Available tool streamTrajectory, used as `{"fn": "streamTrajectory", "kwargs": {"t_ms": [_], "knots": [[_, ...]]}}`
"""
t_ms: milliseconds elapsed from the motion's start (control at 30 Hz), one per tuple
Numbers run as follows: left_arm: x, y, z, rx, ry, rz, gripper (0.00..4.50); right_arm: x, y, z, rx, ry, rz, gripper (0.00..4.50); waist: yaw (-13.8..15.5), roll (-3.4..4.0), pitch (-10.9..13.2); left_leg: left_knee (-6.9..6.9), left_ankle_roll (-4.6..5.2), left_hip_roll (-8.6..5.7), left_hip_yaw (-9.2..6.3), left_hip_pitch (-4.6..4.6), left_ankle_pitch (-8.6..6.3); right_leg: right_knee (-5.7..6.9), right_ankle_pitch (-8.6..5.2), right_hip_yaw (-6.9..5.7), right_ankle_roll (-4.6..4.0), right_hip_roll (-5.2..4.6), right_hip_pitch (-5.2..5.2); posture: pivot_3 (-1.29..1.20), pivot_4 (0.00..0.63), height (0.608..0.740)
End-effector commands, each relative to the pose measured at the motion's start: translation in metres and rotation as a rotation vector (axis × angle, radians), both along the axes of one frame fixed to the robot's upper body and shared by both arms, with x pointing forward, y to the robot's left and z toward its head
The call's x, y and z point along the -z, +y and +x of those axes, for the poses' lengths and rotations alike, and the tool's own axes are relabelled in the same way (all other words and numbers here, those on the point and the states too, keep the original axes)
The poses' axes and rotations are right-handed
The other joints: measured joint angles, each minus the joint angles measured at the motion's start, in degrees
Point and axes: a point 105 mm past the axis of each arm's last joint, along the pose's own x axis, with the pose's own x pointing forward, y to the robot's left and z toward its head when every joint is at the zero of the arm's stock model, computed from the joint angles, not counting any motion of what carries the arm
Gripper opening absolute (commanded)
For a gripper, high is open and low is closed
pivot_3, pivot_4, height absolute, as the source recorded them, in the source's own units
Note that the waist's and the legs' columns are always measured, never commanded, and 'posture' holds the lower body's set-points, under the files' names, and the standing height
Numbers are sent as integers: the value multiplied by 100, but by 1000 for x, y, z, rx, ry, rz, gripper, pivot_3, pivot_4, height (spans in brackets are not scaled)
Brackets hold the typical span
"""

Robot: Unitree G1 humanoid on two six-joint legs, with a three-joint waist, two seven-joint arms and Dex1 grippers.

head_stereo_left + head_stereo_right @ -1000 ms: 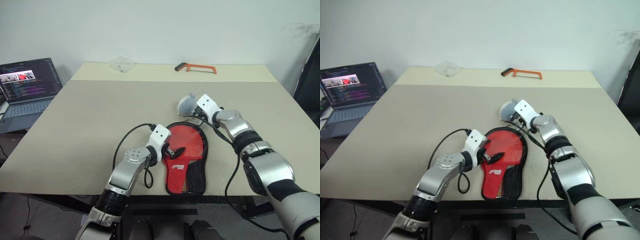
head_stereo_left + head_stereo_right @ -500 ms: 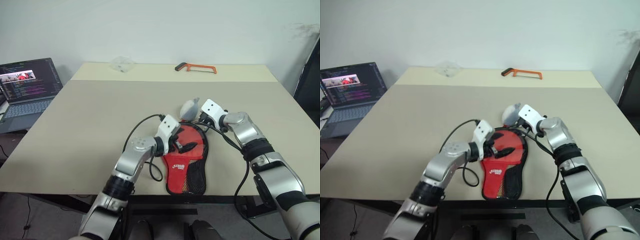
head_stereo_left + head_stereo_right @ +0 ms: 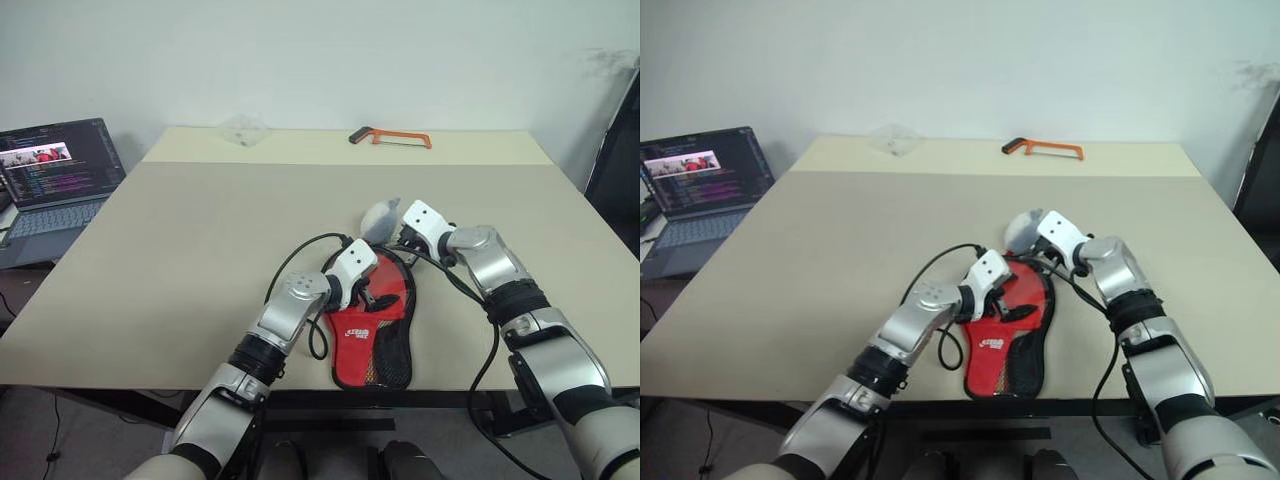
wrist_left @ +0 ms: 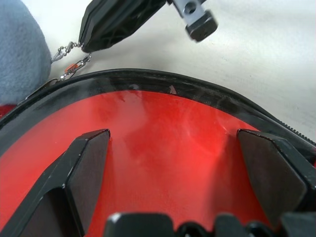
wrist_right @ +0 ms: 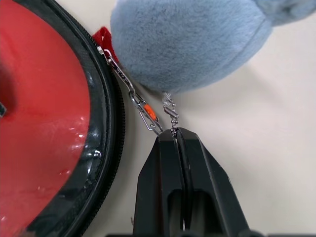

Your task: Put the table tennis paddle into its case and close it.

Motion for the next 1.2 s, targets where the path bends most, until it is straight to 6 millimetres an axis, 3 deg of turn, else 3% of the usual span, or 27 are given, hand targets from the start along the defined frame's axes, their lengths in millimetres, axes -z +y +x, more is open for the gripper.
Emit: {"fn": "streamTrajectory", "kwargs": {"t_ms": [33,167,267,633,833,1200], "knots": [[51,15,-12,-41,147,112,4482,-15,-18,1,28,-35,-25,19,1,0,0,-1,0,0,0,14,0,-9,0,0,0,0,17,0,150,740],[53,14,-15,-32,157,111,4482,-14,-36,-5,33,-15,-66,19,4,0,-1,-17,-4,-2,2,53,-3,-51,-12,7,-22,-2,65,0,150,740],[54,14,-17,-28,162,113,4482,-13,-47,-16,-1,17,-105,19,18,0,-7,-32,-6,-4,2,53,-4,-77,5,10,9,-2,74,0,150,740],[57,16,-15,-16,170,141,4482,-7,-65,-84,-288,169,-266,19,62,4,-12,-55,-12,-7,5,61,-8,-86,-1,19,5,-1,69,0,150,740],[59,11,-15,0,169,157,4482,-2,-56,-133,-538,274,-298,19,88,3,-18,-54,-23,-9,4,62,-16,-92,-5,21,3,-2,70,0,150,740],[64,6,-18,17,183,188,4482,8,-33,-204,-851,393,-265,19,124,-6,-31,-47,-28,-20,-2,64,-19,-98,-27,18,-26,-11,77,0,150,740]]}}
